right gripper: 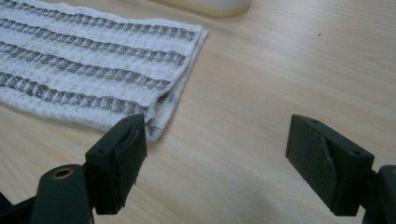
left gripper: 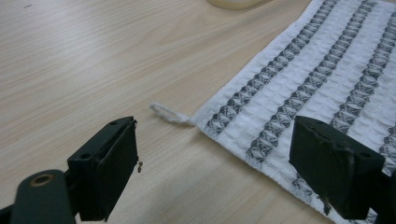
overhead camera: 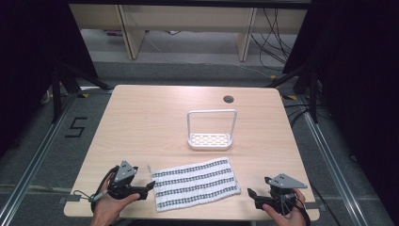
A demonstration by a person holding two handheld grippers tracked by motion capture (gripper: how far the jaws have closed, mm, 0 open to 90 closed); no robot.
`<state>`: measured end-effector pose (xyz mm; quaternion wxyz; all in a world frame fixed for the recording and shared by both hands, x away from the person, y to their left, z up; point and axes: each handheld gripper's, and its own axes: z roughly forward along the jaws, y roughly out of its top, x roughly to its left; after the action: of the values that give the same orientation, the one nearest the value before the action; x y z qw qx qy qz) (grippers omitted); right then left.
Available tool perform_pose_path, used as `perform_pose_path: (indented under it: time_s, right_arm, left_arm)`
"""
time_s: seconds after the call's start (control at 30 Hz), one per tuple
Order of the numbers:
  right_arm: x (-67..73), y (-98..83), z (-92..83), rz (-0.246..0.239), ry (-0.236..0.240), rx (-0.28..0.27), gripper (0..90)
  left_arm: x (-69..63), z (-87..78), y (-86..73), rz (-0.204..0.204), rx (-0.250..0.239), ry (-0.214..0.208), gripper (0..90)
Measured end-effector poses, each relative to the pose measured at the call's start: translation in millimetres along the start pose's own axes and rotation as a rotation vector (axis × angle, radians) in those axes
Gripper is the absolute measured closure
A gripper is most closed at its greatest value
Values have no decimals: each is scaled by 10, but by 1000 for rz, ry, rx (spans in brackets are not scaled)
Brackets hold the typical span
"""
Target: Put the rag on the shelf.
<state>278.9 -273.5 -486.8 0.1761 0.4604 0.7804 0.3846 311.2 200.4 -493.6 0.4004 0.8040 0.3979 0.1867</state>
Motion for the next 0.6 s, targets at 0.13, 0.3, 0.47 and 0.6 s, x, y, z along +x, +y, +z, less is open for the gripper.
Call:
perform_pose_path:
  time_s: [0.13,0.3,0.47,0.6]
  right_arm:
    - [10,8,0,-15,6,2,221]
    - [12,21,3,-40,14,-2,235]
    - [62,37,9,-42,21,10,251]
    - [78,46,6,-50,17,7,256]
  left_arm:
    - [-34,24,82,11,-3,-22,148]
    - [-83,74,163,26,-14,-56,151]
    - [-136,124,236,38,-19,-77,171]
    - [-161,164,296,52,-14,-90,171]
